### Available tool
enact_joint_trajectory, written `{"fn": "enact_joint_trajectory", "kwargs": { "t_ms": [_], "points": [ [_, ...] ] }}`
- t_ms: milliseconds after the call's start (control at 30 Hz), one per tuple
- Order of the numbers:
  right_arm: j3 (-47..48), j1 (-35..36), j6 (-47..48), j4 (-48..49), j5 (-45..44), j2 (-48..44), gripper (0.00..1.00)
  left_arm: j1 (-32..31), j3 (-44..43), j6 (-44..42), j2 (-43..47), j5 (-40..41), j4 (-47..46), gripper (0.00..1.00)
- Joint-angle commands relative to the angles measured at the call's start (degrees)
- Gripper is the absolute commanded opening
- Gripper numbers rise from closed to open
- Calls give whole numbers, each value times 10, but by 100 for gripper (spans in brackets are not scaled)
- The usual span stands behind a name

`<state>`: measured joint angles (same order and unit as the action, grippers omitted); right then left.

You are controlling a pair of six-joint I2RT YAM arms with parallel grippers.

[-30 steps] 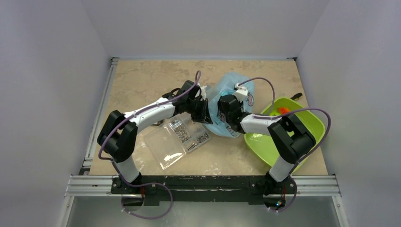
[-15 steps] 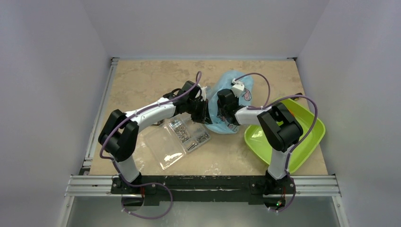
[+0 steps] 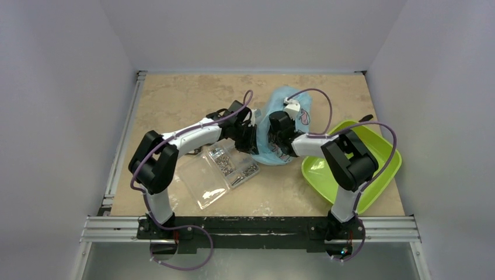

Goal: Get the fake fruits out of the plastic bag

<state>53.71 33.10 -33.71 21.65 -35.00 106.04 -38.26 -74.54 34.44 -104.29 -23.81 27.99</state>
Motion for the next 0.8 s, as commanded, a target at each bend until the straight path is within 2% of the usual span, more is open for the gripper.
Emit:
{"fn": "enact_joint_trajectory", "kwargs": {
  "t_ms": [0, 100, 433, 767],
  "points": [
    [-14, 14, 25, -7, -2, -76, 14, 3, -7, -32, 5, 13, -1, 0],
    [-30, 14, 21, -38, 19, -117, 10, 3, -10, -29, 8, 4, -5, 0],
    [-86, 14, 15, -131, 92, -250, 8, 5, -10, -15, 40, -21, -18, 0],
    [-88, 14, 9, -222, 169, -338, 6, 20, -3, -1, 66, -45, -33, 0]
  ]
}}
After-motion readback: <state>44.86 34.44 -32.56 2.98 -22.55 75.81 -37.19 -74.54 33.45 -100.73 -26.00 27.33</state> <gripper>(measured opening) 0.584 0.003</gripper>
